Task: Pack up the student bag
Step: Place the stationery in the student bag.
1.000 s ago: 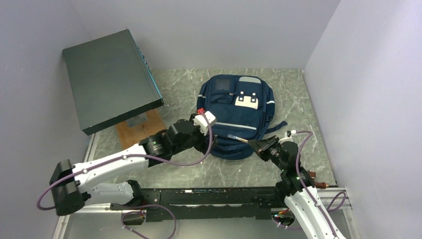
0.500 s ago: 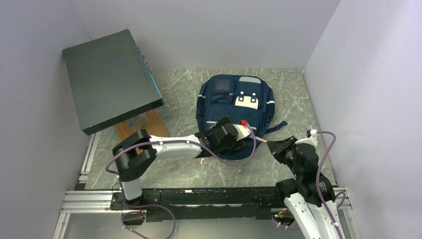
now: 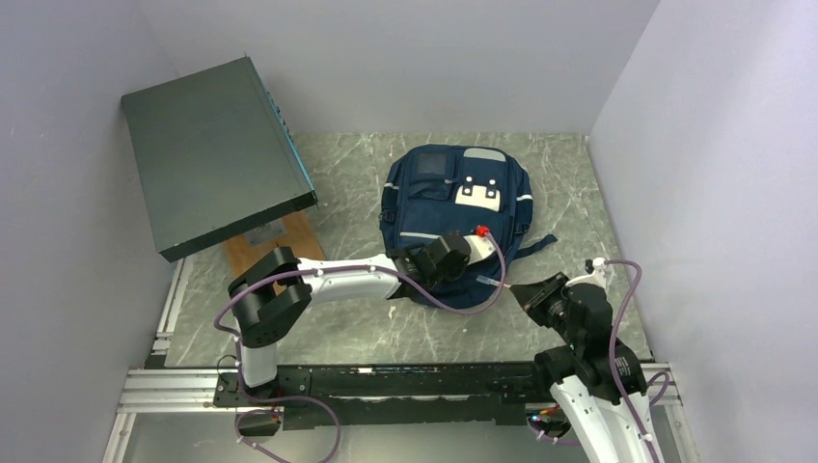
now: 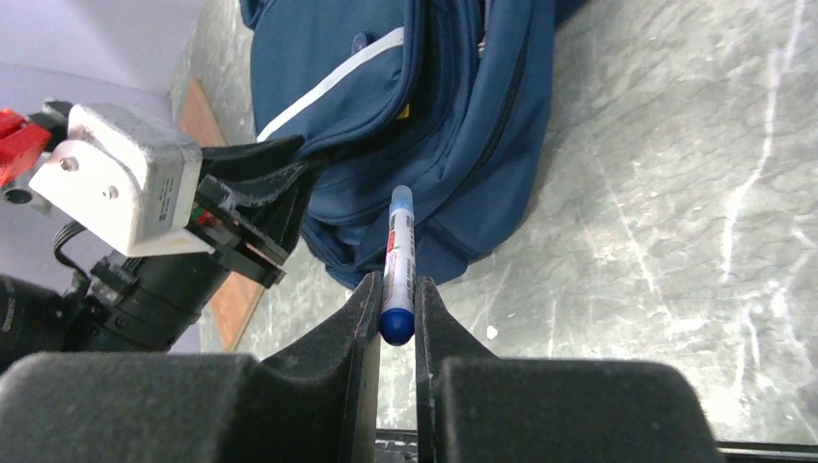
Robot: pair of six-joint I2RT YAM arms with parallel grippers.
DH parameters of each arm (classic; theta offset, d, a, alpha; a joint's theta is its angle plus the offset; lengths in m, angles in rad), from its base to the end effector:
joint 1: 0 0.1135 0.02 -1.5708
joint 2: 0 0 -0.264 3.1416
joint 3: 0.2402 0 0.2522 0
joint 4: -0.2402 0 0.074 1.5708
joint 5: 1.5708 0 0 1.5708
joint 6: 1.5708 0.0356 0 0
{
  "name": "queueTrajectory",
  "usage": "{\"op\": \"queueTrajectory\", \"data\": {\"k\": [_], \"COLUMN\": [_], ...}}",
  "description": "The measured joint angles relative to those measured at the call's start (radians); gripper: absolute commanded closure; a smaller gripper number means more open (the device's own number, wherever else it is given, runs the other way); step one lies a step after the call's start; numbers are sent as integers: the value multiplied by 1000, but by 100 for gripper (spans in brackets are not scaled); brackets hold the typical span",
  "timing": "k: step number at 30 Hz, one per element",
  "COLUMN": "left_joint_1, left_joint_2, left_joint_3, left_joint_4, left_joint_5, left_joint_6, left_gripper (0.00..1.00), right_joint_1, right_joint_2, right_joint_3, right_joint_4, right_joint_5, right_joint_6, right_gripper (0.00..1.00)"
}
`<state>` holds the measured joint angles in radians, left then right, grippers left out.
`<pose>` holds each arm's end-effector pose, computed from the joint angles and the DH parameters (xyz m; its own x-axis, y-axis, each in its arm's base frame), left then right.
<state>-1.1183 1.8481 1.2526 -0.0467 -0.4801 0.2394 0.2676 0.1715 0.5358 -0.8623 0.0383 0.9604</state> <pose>0.1955 -0.3645 0.2164 -0.1036 0.6941 -0.7123 0.6799 0.5721 0.4586 0.0617 0.0155 0.2496 -0.4540 0.7246 -0.5186 0.2446 0.6610 0.7094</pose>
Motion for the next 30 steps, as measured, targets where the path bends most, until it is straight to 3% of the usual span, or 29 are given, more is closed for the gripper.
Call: {"op": "queueTrajectory", "data": {"k": [6,12,17,29,30], "left_joint_1": [38,76,106,142,144], "left_joint_2": [-19,-76,-105,-117,-117], "left_joint_3": [24,24,23,19,19], "left_joint_4": [-60,-101,-109,-116,-116], "left_joint_5": [100,228,304,413,430], "left_joint_6": [-35,-104,-146,-203,-214], "left_gripper": [100,100,100,100,100], "right_joint_1": [-1,-1,-1,-1,-1], "right_joint_2": [2,5,76,383,454], "right_joint_3": [-129,-372,-399,-402,-417], "right_joint_4": [173,493,672,987,1076], "right_joint_5": [-111,-209,-220,-256,-251], "right_joint_6": [84,283,352,383,383], "right_gripper": [100,100,100,100,100]}}
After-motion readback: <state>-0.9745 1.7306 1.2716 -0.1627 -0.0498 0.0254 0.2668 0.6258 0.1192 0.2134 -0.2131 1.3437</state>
